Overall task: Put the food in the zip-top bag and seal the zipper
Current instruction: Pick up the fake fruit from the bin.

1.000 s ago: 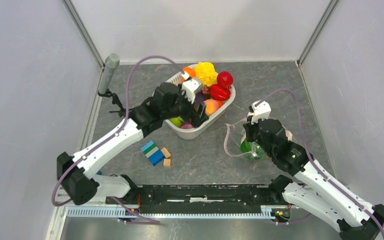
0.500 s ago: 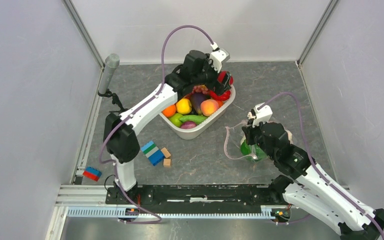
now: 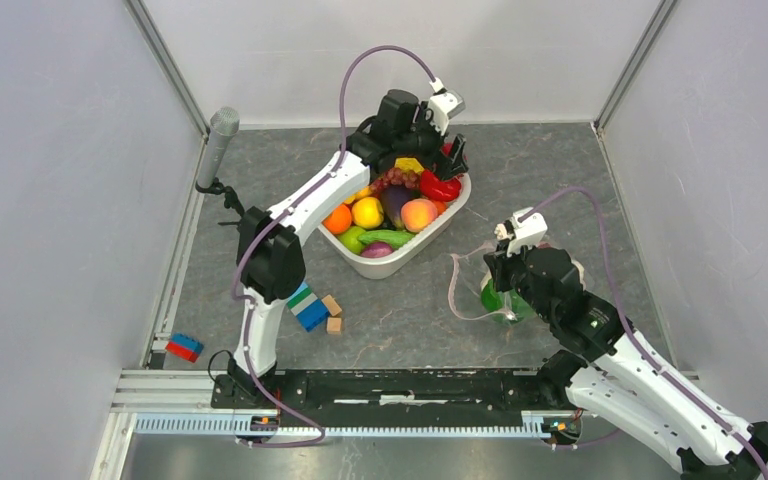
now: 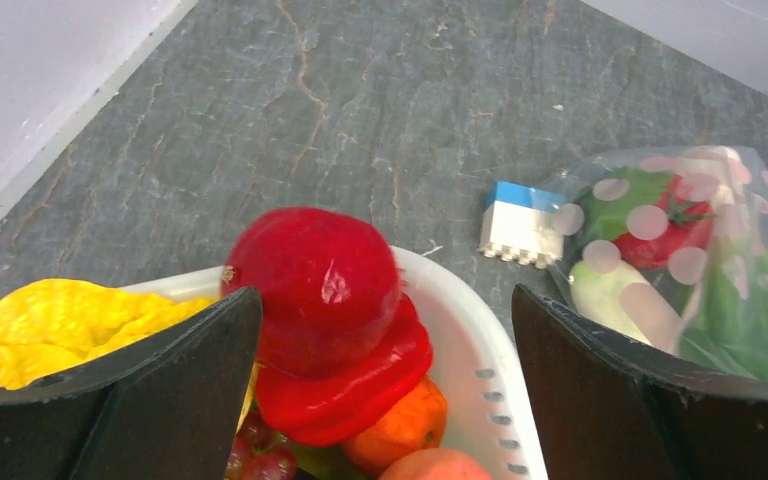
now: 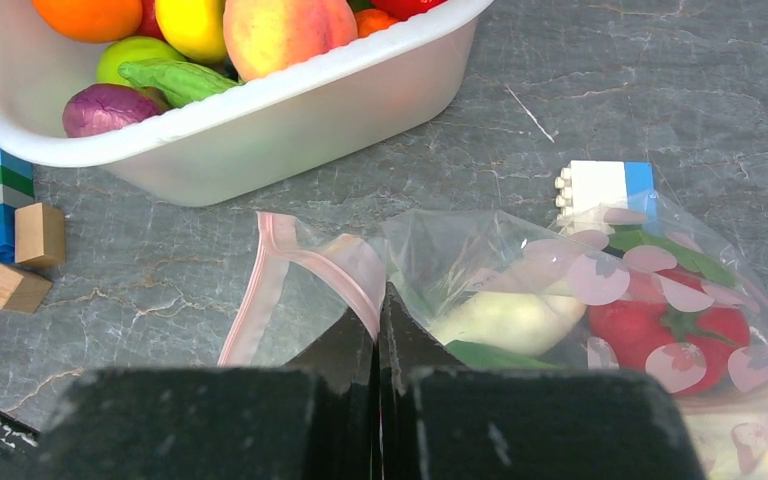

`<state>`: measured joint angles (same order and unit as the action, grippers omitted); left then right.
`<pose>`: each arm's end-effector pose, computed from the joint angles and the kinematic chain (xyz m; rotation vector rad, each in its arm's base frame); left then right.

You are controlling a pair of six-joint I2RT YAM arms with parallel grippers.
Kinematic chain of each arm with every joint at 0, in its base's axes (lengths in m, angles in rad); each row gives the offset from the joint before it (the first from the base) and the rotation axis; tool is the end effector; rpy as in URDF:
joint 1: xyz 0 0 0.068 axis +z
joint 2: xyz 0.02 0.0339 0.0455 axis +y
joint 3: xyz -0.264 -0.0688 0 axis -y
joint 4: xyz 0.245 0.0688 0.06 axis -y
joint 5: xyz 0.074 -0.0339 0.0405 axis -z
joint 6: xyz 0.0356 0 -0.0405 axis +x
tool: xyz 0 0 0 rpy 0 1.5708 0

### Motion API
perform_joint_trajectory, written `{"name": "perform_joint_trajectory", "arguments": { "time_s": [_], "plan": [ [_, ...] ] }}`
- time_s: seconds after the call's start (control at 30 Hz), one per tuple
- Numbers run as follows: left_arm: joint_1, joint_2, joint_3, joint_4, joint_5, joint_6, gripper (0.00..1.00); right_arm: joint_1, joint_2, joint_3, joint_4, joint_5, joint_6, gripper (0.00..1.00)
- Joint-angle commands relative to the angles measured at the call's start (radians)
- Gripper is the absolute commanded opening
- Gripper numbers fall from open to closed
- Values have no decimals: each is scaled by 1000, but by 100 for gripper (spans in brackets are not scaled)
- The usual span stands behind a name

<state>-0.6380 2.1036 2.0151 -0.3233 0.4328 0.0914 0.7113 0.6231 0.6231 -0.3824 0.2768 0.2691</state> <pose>0.3935 -0.3103 0.3365 0.9850 1.7709 -0.7789 0.1208 0.0912 0.2872 -0.2484 1.9411 0.3803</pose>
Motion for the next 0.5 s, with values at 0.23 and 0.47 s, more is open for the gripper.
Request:
{"name": "perform_joint_trajectory", "arguments": {
  "time_s": [0.23,0.47],
  "plan": [
    [18,86,78,-43,43,39,100,-3,-1,-15,32,-44,21,2],
    [18,93,55,-34,24,22,100,-3,1,-18,40,-54,23,2]
  ]
}}
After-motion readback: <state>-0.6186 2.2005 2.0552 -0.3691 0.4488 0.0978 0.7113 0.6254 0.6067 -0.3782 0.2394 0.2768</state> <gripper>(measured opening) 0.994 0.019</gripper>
